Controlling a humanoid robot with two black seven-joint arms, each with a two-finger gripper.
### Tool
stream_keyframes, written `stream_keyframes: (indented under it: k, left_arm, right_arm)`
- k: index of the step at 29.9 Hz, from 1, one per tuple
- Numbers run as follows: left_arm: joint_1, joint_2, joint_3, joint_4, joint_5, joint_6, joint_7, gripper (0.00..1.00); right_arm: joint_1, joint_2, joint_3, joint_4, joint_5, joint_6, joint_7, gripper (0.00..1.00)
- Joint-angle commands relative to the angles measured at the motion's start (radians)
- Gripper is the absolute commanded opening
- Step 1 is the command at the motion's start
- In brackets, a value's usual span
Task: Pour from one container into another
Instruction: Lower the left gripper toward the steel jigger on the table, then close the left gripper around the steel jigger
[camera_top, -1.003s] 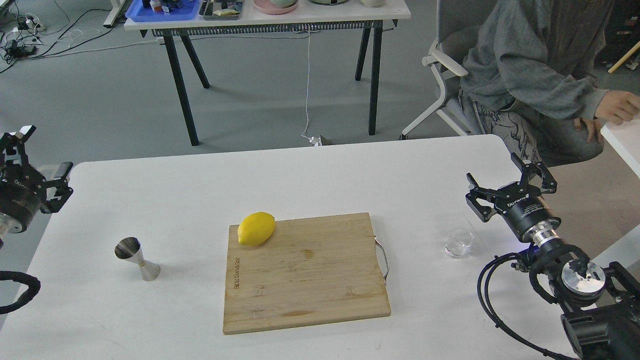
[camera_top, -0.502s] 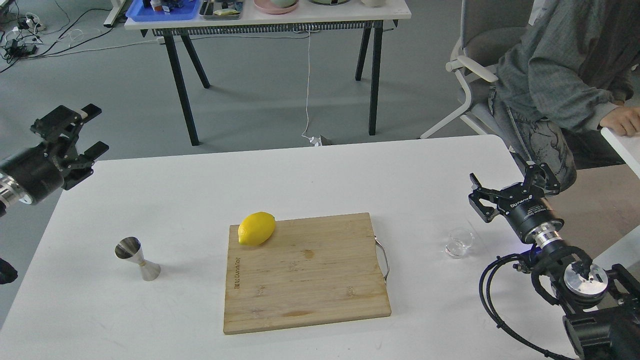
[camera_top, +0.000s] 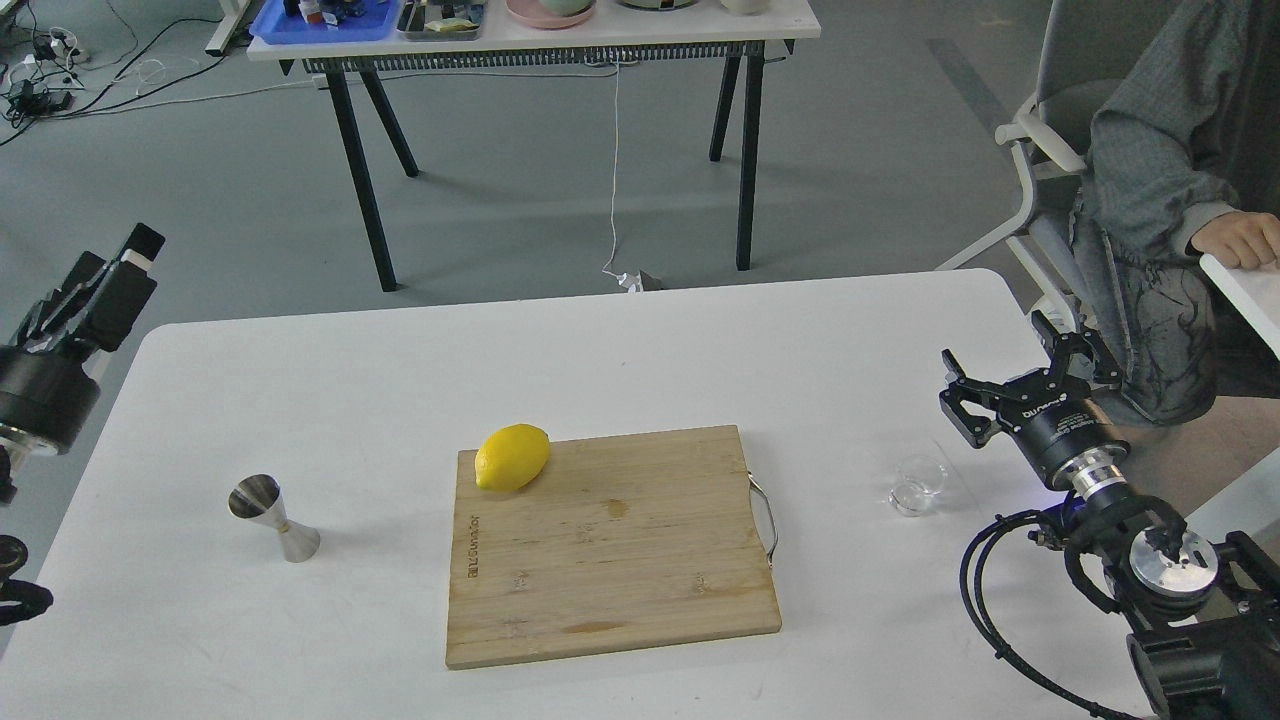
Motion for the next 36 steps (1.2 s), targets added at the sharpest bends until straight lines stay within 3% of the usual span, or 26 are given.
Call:
stream_keyframes:
  k: [1,9,25,36]
  left_arm:
    - [0.080,0.002,-0.031,0.000,0.020,0.002,0.000,0.93]
    - [0.132,0.036,-0.041,0.007,0.109,0.002,0.000,0.97]
    - [0.366,0.016,-0.050,0.013,0.263,0.002,0.000,0.97]
    - [0.410,-0.157,-0.054,0.090,0.375,0.002,0.000,0.97]
  right_arm:
    - [-0.001,0.000,0.000,-0.003,0.000,0.000,0.000,0.99]
    - [-0.006,0.000,0.000,-0.003,0.000,0.000,0.000,0.99]
    - [-0.006,0.000,0.000,-0.017,0.000,0.000,0.000,0.99]
    - [-0.006,0.000,0.000,-0.020,-0.002,0.000,0.000,0.99]
